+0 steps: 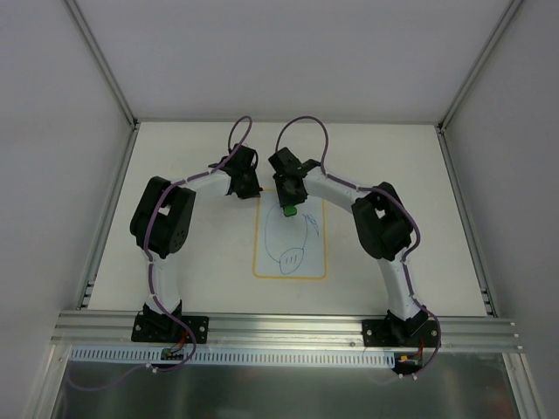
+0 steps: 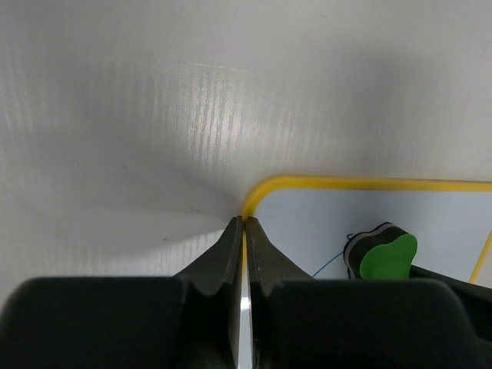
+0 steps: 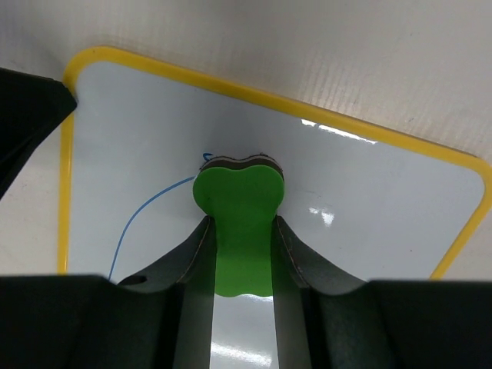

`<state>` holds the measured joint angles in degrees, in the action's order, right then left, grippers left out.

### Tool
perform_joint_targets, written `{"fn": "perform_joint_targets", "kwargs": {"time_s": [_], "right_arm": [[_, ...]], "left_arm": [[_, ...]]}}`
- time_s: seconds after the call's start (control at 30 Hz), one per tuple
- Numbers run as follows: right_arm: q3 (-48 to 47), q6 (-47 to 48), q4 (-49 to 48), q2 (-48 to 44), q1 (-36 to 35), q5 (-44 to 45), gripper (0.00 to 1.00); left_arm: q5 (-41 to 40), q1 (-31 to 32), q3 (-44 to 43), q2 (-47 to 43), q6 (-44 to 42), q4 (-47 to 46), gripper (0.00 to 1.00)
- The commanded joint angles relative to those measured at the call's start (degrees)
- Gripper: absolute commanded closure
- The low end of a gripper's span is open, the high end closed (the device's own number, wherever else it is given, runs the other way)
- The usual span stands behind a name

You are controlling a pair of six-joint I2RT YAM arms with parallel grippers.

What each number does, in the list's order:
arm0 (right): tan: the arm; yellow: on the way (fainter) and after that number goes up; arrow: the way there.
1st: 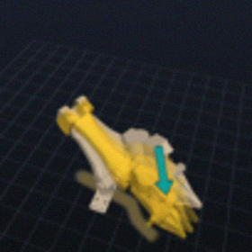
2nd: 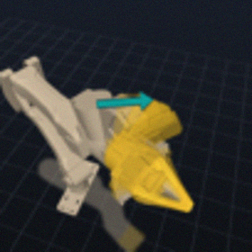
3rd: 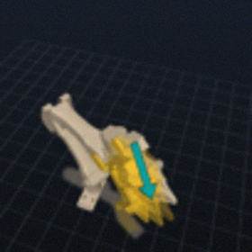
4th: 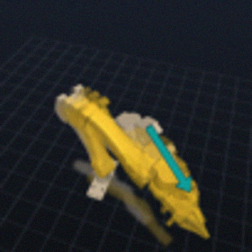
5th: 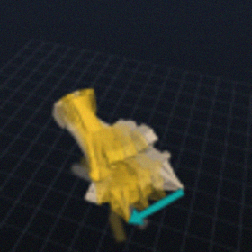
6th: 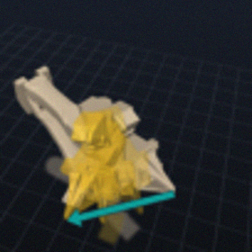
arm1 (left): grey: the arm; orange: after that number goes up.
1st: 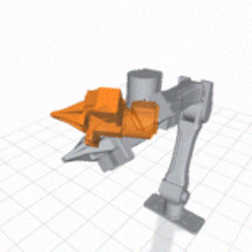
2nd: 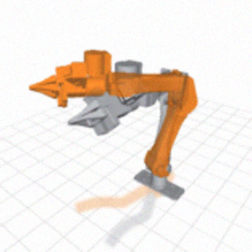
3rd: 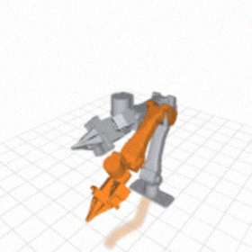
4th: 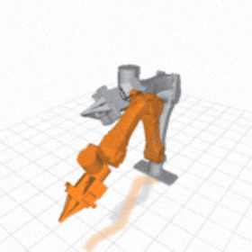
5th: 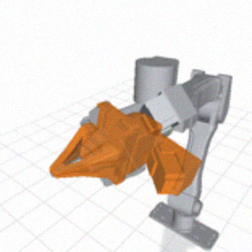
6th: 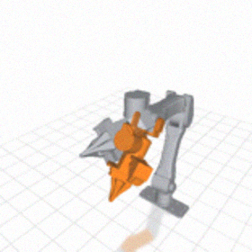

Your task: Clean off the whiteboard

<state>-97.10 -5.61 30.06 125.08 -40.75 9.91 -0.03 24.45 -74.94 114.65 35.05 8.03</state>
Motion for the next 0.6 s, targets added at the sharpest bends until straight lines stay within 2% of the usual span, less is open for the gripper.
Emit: {"fn": "perform_joint_targets", "kwargs": {"time_s": [0.0,0.2,0.57], "right_arm": [[4.6,-2.5,5.8,-0.7,3.7,2.9,1.0],[10.3,-3.2,5.4,-3.5,9.6,2.0,1.0],[4.3,-3.5,5.3,0.8,6.4,-1.9,1.0]], "left_arm": [[1.6,1.8,2.8,1.4,2.0,3.8,1.0],[2.0,1.7,2.8,1.2,2.1,3.7,1.0],[4.6,2.0,1.9,1.6,1.4,3.7,1.0]]}}
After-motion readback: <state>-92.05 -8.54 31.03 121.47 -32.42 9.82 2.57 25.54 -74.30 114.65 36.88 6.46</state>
